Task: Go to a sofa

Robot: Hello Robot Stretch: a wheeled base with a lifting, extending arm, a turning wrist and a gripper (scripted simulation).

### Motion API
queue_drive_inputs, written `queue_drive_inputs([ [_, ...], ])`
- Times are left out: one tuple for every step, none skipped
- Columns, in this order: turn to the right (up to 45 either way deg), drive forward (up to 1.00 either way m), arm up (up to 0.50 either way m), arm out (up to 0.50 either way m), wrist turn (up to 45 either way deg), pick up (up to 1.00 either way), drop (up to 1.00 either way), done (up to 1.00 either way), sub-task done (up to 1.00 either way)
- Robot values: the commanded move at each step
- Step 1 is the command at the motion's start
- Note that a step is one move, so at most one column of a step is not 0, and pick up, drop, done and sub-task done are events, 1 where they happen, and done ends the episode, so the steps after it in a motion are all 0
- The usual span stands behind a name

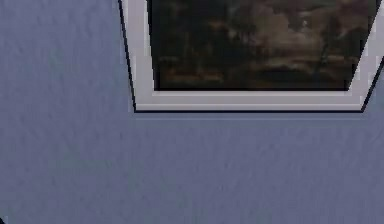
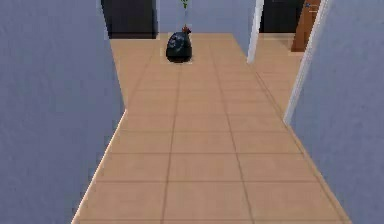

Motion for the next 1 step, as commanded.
queue_drive_inputs([
  [45.0,0.0,0.0,0.0,0.0,0.0,0.0,0.0,0.0],
])
